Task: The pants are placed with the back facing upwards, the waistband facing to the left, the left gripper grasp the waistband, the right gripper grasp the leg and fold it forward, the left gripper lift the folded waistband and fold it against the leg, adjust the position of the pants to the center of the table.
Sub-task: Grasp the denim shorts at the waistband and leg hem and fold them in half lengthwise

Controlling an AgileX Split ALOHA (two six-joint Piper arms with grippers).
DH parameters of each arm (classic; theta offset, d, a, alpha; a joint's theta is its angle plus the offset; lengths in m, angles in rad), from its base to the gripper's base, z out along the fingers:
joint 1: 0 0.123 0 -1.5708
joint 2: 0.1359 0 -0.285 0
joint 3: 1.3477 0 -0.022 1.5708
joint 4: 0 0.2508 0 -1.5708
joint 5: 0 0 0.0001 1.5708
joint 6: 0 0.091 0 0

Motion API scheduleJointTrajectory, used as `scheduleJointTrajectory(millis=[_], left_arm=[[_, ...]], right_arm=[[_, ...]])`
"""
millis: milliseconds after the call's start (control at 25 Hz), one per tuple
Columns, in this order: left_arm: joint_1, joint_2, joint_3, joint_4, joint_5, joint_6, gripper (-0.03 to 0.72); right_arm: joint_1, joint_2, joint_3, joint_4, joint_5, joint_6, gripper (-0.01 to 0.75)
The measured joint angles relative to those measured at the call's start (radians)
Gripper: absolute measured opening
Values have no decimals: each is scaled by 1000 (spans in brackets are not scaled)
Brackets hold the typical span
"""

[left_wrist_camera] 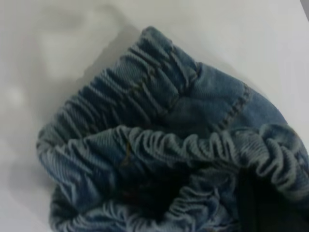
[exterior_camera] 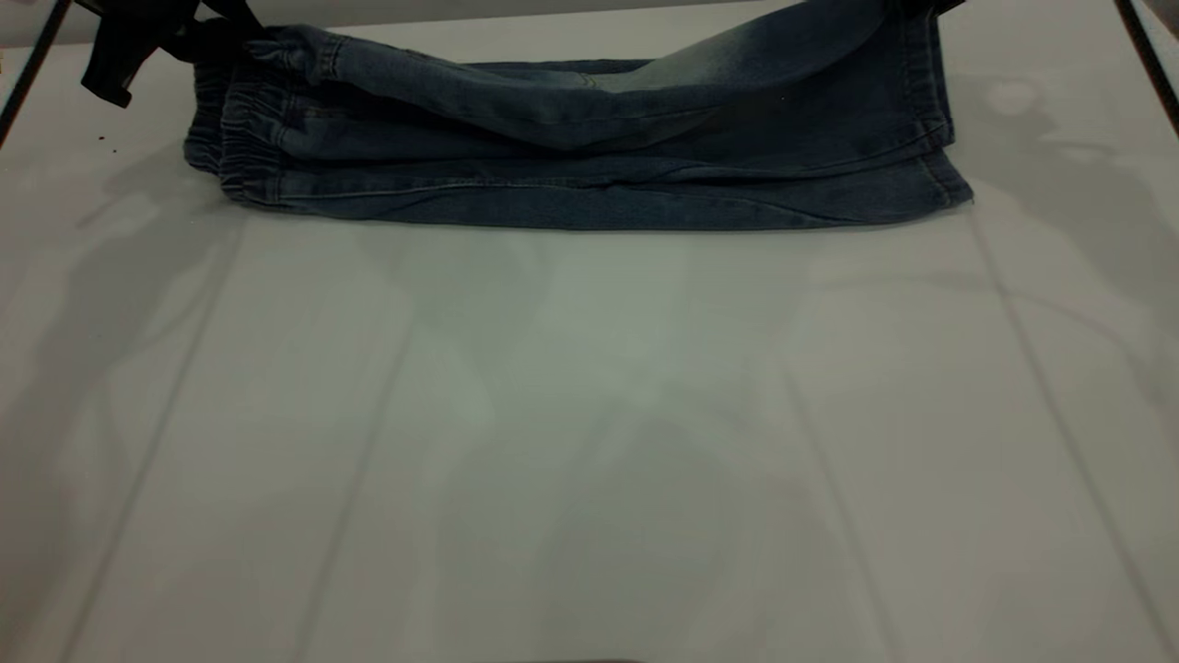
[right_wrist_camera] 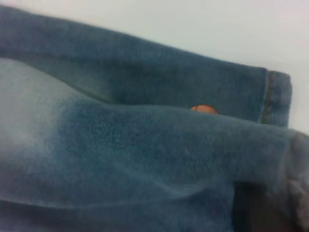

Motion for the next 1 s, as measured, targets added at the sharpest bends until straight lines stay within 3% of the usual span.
scheduleJointTrajectory(millis=[120, 280, 440, 600, 720, 840, 1000], left_arm=[[0, 11, 0, -3, -20, 25, 83], [-1, 31, -1, -3, -47, 69, 130], [-1, 45, -1, -3, -74, 104, 244], [-1, 46, -12, -1, -131, 141, 386], [-1, 47, -58, 50, -133, 297, 451], [-1, 48, -144, 110, -48, 531, 467], [0, 48, -224, 127, 232, 803, 469]], right_arm=[[0, 20, 0, 30, -15, -29, 160], [0, 28, 0, 43, -15, -41, 336], [0, 28, -1, 44, -4, -42, 477], [0, 28, -1, 46, 19, -42, 540], [0, 11, -1, 46, 43, -41, 551], [0, -35, -1, 48, 78, -42, 551], [11, -77, -1, 85, 217, -42, 552]])
